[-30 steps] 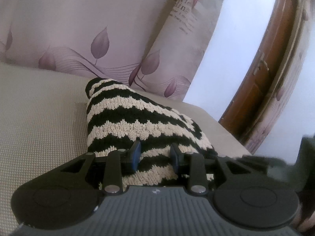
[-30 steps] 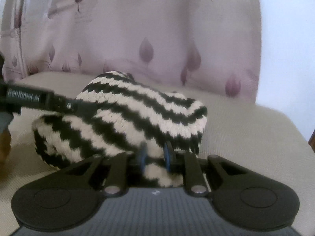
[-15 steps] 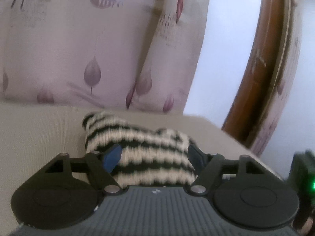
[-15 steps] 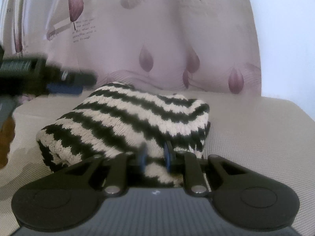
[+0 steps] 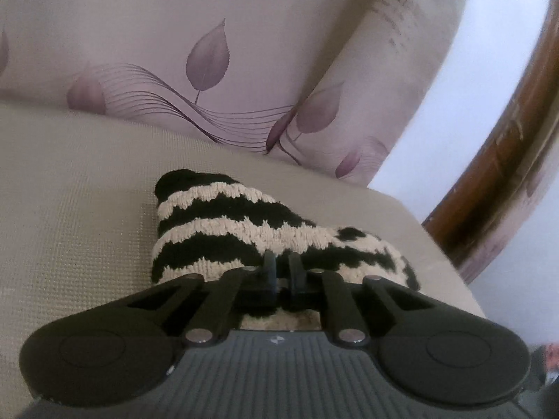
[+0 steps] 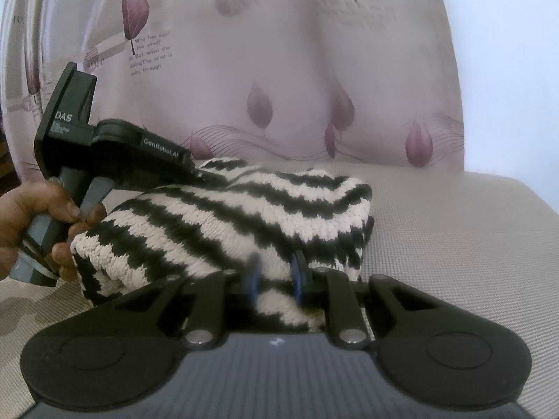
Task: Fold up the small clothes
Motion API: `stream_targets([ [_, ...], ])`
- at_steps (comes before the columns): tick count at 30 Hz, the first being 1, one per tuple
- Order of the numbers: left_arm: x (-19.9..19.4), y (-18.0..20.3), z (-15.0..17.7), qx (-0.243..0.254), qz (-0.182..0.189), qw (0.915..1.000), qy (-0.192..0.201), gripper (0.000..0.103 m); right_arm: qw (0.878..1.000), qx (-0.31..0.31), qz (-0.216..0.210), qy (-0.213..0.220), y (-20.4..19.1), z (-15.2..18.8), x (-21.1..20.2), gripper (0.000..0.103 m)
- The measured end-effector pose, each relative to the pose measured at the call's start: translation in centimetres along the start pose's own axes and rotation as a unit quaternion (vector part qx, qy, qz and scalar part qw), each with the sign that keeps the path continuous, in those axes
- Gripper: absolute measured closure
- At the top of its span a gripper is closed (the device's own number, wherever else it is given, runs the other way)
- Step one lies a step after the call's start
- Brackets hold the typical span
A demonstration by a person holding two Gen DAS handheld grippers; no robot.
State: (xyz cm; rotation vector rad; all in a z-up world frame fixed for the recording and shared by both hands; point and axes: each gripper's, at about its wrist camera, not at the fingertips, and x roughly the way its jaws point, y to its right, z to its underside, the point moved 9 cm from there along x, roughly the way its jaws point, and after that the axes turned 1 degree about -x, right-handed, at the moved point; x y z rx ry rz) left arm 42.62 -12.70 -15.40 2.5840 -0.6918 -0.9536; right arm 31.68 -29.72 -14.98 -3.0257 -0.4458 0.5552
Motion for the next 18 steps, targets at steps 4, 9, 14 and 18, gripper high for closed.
stream_targets([
  [4, -0.5, 0.9, -0.3, 0.031, -0.018, 0.9993, 0.011, 0.087, 1.0, -0.006, 0.005, 0.0, 0.0, 0.0, 0.0, 0.085],
  [9, -4.7, 4.3, -0.3, 0.076, 0.019, 0.9962, 0.039, 0.036, 1.0, -0.006, 0.005, 0.0, 0.0, -0.1, 0.0, 0.085],
  [14, -9.2, 6.0, 2.6, 0.104, 0.031, 0.9927, 0.053, 0.053, 1.0, -0.006, 0.005, 0.0, -0.1, -0.1, -0.1, 0.085],
  [18, -10.5, 5.6, 5.9, 0.124, 0.008, 0.9908, 0.053, 0.078, 1.0, 0.0, 0.002, 0.001, 0.0, -0.2, -0.1, 0.085],
])
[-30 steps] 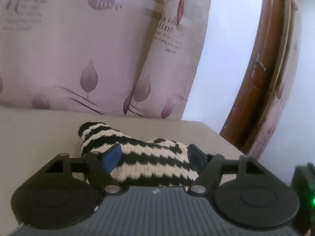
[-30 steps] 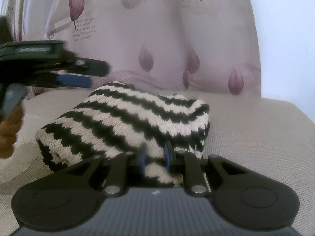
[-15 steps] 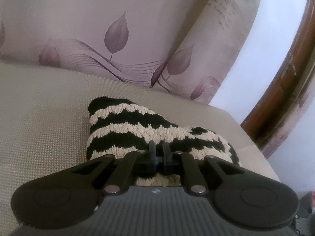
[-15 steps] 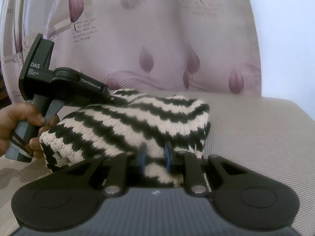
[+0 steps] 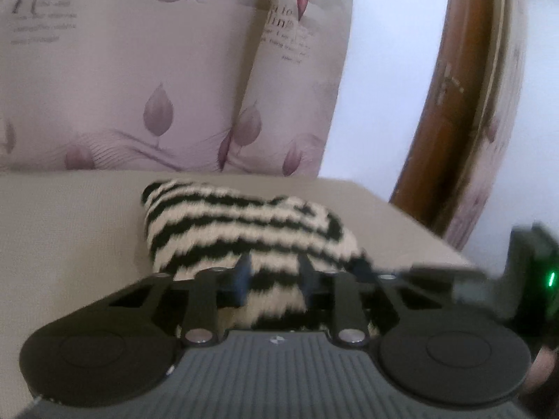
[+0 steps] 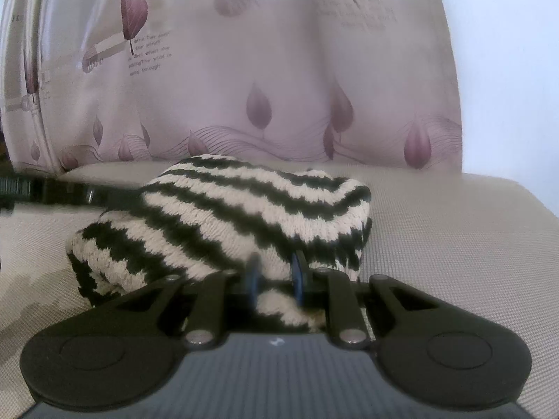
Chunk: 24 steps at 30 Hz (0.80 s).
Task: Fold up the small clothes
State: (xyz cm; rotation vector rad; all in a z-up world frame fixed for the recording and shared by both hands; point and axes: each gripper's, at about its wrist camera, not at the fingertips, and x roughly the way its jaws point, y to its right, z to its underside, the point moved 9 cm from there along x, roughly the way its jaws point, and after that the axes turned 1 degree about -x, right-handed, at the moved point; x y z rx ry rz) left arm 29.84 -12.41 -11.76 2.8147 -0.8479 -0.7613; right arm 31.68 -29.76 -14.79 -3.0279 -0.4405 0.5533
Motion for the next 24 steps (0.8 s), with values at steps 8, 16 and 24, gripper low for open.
stream_targets([
  [8, 1.4, -0.5, 2.8, 0.018, -0.004, 0.9997, -0.015, 0.078, 1.0, 0.005, 0.002, 0.0, 0.2, -0.1, 0.0, 0.085],
  [16, 0.8, 0.1, 2.1, 0.04, -0.019, 0.9988, -0.021, 0.073, 1.0, 0.006, 0.003, 0.0, 0.0, -0.1, 0.0, 0.085],
  [24, 0.1, 3.3, 1.9, 0.117, -0.035, 0.9924, -0.015, 0.024, 1.0, 0.011, 0.001, 0.004, 0.1, -0.2, -0.2, 0.084],
])
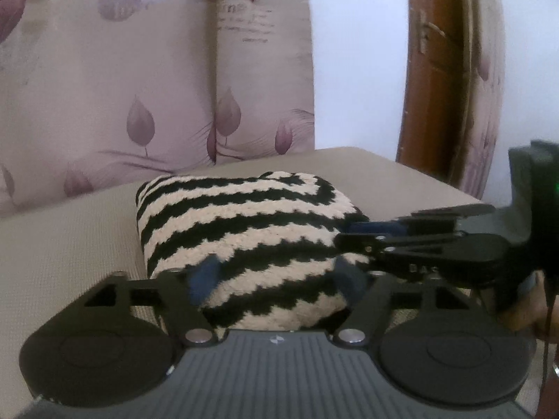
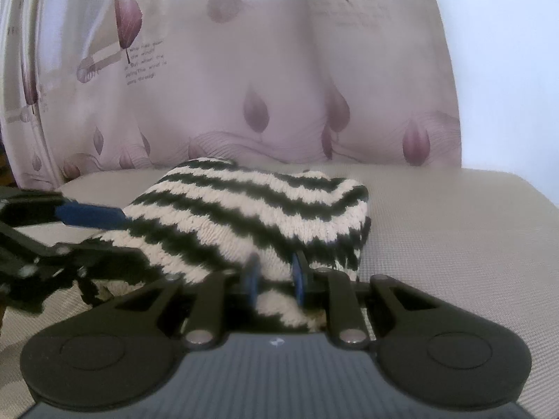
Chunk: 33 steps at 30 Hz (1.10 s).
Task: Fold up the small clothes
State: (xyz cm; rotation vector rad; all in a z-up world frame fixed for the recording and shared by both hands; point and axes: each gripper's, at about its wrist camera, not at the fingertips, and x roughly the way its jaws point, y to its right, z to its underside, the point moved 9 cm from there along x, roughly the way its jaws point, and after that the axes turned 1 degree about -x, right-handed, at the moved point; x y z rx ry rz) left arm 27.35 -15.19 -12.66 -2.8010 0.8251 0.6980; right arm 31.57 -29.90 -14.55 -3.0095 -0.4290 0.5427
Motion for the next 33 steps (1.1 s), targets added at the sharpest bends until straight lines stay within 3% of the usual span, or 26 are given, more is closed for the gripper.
stream_targets([
  [2, -0.2, 0.4, -0.1, 0.011, -0.014, 0.9998, 0.007, 0.014, 1.0, -0.006, 0.005, 0.0, -0.1, 0.0, 0.0, 0.084],
  [14, -0.7, -1.0, -0.9, 0.011, -0.039, 0.9991, 0.008, 0.005, 1.0, -0.017, 0.017, 0.001, -0.4, -0.2, -0.1, 0.083],
  [33, 1.8, -5.3, -0.9, -0.005, -0.076, 0.997, -0.012, 0.0, 1.0, -0.021, 0.021, 0.005, -0.5, -0.4, -0.3, 0.081],
])
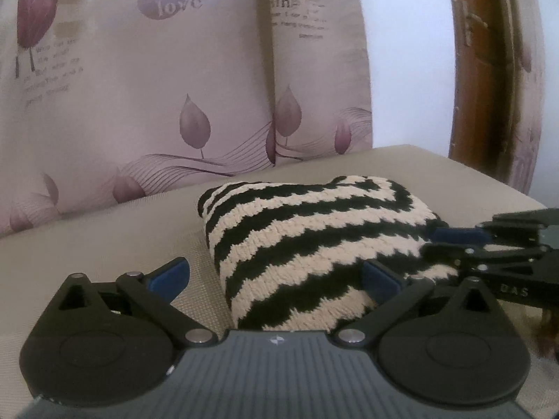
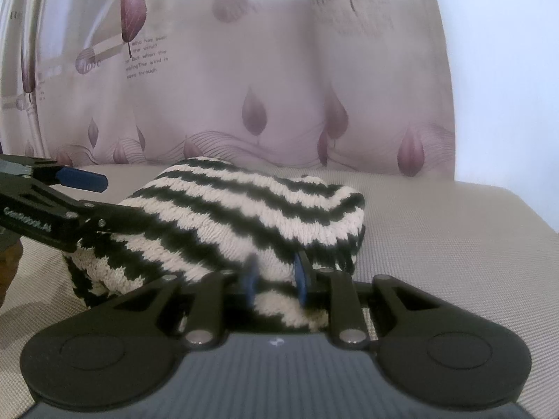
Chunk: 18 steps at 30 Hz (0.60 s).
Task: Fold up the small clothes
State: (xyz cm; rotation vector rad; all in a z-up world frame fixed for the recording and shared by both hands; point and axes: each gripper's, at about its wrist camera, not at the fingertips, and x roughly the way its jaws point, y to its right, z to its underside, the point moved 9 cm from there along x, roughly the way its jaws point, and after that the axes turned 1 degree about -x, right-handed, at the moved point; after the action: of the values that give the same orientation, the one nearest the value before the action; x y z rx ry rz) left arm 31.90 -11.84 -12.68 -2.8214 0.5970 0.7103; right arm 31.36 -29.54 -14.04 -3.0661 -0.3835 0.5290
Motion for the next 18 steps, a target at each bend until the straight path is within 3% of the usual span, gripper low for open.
stream_targets([
  [4, 0.8, -0.3, -0.1, -0.015, 0.017, 0.9997, -0.007, 0.0, 1.0, 0.002, -0.001, 0.0, 0.0, 0.0, 0.0, 0.081],
  [8, 1.8, -1.4, -0.1, -0.059, 0.064, 0.996, -0.02, 0.0, 1.0, 0.002, -0.002, 0.001, 0.0, 0.0, -0.1, 0.081],
  [12, 3.2, -2.9, 0.6, -0.136, 0.133, 0.9809, -0.043, 0.0, 1.0, 0.026, -0.017, 0.004, 0.5, -0.1, -0.2, 0.081],
  [15, 4.1, -3.3, 1.0, -0.166, 0.168, 0.97, -0.057, 0.0, 0.998, 0.059, -0.034, 0.015, 1.3, -0.5, -0.9, 0.078],
  [16, 4.3, -3.4, 1.1, -0.176, 0.179, 0.9662, -0.06, 0.0, 0.997, 0.07, -0.035, 0.02, 1.7, -0.7, -1.2, 0.075],
  [17, 4.5, -3.6, 1.2, -0.185, 0.189, 0.9626, -0.059, 0.0, 0.996, 0.083, -0.033, 0.026, 2.3, -1.0, -1.6, 0.057],
  [18, 4.6, -3.7, 1.2, -0.193, 0.197, 0.9595, -0.059, 0.0, 0.995, 0.096, -0.021, 0.025, 3.1, -1.1, -1.8, 0.015],
])
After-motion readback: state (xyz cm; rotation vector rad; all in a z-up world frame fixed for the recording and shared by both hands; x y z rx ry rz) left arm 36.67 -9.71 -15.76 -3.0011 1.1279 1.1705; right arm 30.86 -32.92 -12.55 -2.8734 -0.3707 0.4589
